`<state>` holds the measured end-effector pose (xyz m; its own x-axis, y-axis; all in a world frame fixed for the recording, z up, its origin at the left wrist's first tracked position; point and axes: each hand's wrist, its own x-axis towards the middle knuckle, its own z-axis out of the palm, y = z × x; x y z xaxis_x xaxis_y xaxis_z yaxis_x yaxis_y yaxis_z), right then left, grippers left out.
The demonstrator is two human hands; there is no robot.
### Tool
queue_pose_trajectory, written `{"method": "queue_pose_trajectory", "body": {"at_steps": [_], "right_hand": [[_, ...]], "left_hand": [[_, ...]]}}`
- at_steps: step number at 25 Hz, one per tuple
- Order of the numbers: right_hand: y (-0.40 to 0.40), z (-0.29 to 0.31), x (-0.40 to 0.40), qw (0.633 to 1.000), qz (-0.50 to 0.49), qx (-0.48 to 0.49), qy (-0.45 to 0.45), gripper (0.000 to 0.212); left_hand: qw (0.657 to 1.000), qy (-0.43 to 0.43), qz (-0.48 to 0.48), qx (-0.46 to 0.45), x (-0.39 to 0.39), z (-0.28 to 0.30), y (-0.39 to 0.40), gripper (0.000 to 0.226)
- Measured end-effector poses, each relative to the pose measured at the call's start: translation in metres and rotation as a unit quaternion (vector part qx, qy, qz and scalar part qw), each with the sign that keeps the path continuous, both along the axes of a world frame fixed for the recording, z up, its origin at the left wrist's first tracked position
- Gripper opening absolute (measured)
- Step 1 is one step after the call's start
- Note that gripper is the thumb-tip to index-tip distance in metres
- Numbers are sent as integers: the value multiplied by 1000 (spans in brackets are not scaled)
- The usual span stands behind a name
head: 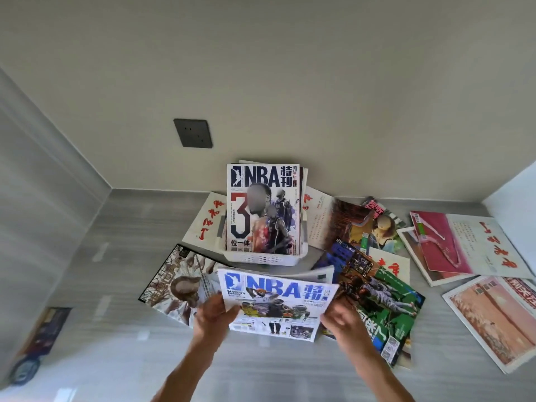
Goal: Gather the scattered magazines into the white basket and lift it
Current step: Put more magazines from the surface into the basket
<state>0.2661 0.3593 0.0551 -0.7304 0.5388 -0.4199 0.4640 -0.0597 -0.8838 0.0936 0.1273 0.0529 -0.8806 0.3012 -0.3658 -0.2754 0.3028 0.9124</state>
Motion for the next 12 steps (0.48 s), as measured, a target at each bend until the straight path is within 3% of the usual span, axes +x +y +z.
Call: {"method": "queue_pose_trajectory", "body": {"at_steps": [3, 7, 12], "right_hand": [[-3, 15, -12, 997, 22, 77, -7, 26], [18, 74, -62, 995, -12, 84, 57, 17], [56, 116, -171, 990, -82, 63, 98, 13]], "left_hand": [[997, 46, -51, -19, -5, 16, 1, 29], [988, 120, -93, 6, -51, 78, 15, 30], [997, 56, -4, 49, -155, 125, 80, 32]]}}
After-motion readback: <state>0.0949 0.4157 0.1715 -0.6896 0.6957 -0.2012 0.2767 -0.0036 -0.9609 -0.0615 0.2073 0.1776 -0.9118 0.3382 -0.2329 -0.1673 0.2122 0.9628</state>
